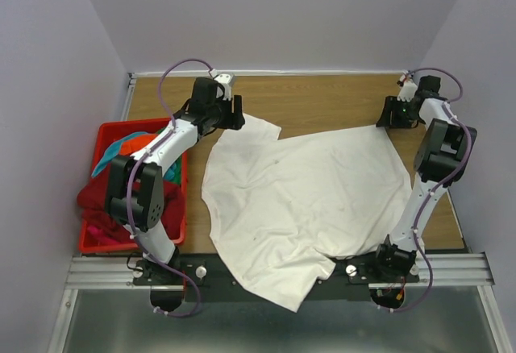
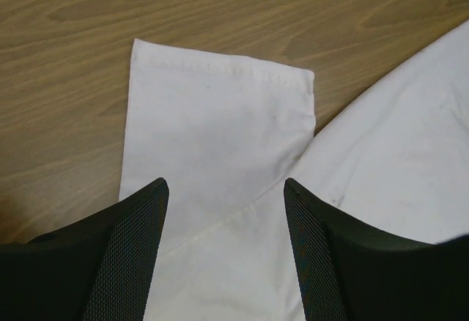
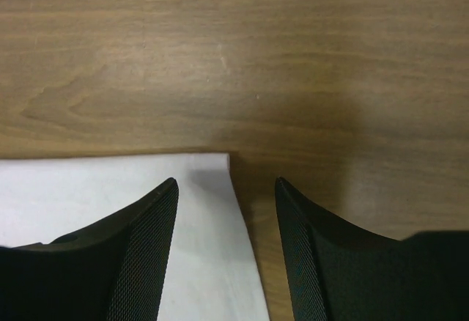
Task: Fold and stack the t-shirts
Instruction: Flatten the tshirt out
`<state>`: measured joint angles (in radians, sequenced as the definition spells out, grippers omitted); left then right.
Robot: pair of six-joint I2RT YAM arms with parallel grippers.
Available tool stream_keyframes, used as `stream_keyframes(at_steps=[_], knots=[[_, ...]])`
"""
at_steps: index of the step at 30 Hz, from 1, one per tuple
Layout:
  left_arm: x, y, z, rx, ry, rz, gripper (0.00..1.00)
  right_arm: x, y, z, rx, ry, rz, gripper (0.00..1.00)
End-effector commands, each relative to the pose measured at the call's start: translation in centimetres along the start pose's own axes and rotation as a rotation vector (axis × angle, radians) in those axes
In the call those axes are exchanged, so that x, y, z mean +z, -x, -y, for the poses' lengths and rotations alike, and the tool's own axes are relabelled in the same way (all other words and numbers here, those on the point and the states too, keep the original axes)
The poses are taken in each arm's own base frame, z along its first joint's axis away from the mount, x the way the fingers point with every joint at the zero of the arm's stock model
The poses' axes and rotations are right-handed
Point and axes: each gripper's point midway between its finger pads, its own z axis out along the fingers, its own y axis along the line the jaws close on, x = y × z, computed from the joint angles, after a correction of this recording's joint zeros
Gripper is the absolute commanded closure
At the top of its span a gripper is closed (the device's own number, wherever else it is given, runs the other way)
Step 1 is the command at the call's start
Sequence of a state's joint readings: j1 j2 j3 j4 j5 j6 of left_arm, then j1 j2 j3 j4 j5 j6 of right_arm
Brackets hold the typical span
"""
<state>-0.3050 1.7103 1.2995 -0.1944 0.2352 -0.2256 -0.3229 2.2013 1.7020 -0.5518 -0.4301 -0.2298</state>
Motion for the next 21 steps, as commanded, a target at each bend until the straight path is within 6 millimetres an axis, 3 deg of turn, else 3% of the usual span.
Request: stream_keyframes(at_steps=[1,5,21], knots=[[-0.9,-1.1,-1.5,0.070,0.071,-0.009,0.28,1.7,0.6,0.4,0.062,0.028,0.008,0.38],[-0.6,-1.7,-2.0,0.079,0.084,-0.025,0.28,2.7,-0.9,0.0,0.081,0.059,-0.029,0.43],[-0.4,-1.9,-2.4,0.077,0.070,-0.024,0.28,3.2,-4.7,-0.9,0.068,0.076,-0.136,0.67]])
